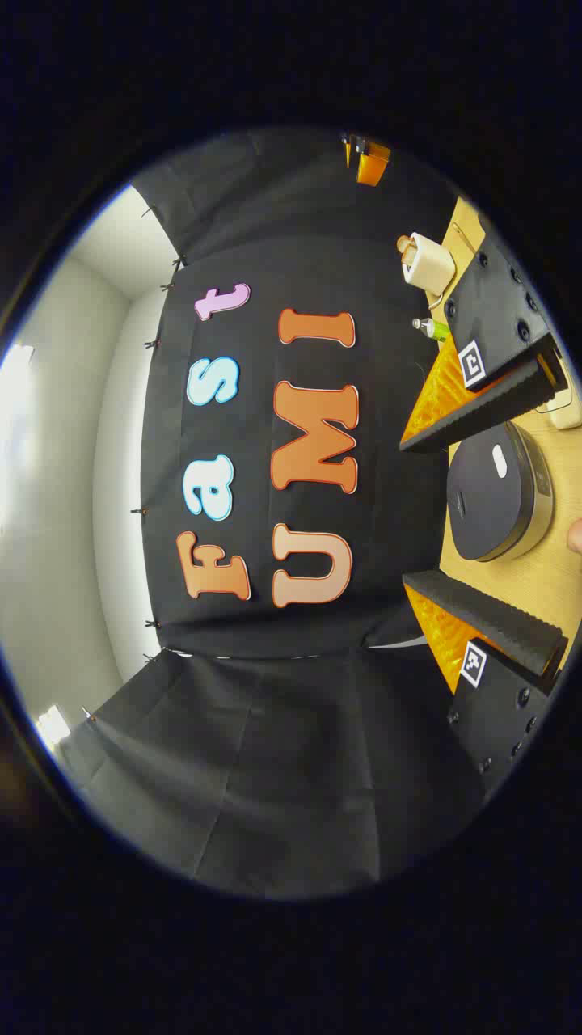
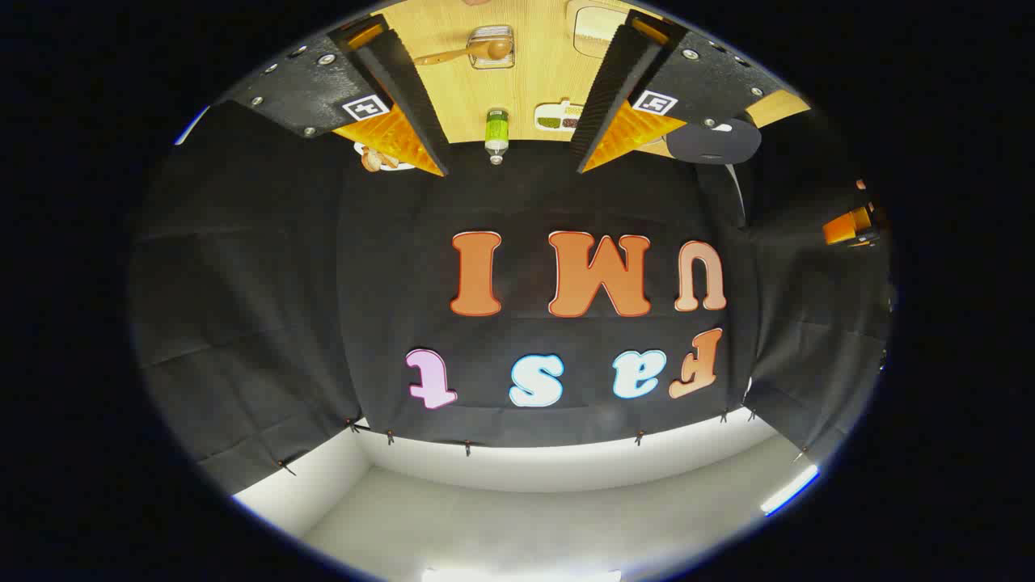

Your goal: Close the left gripper, press the button to open the rice cooker; take a wooden spoon from the chopstick holder with the right hand, scoop a spoonful of rice and pour it into the rice cooker, then put the wooden spoon back into the chopstick holder.

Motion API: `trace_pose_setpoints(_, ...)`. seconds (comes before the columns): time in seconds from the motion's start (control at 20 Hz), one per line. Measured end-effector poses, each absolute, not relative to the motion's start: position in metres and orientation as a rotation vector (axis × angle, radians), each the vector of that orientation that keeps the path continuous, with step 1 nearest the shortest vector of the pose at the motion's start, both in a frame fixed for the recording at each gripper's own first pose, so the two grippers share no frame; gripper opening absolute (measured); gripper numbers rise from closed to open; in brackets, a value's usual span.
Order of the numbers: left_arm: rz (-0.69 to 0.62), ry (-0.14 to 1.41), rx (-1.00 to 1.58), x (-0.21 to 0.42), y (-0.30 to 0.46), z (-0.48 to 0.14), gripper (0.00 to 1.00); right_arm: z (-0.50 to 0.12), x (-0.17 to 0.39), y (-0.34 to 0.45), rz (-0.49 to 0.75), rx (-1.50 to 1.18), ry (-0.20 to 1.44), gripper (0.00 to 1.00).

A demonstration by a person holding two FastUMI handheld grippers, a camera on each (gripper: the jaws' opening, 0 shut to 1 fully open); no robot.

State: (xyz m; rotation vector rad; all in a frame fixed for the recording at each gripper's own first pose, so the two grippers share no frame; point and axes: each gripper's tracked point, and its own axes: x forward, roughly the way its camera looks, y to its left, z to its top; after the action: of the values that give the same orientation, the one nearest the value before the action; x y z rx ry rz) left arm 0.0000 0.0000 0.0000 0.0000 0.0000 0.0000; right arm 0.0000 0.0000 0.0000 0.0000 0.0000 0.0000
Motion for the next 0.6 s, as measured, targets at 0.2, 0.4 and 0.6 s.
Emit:
trace_pose_setpoints(0.2,-0.033,0.010,-0.030,0.008,-0.008,-0.001,0.96,-0.001,0.000,-0.008,-0.021,0.000,0.000,0.94)
trace_pose_setpoints(0.4,-0.024,0.012,-0.001,0.009,-0.005,0.000,0.96,-0.006,0.001,-0.010,-0.019,0.003,0.014,0.93)
trace_pose_setpoints(0.6,-0.004,0.007,0.007,0.013,-0.003,0.002,0.99,0.000,0.003,-0.012,-0.017,0.018,0.005,0.93)
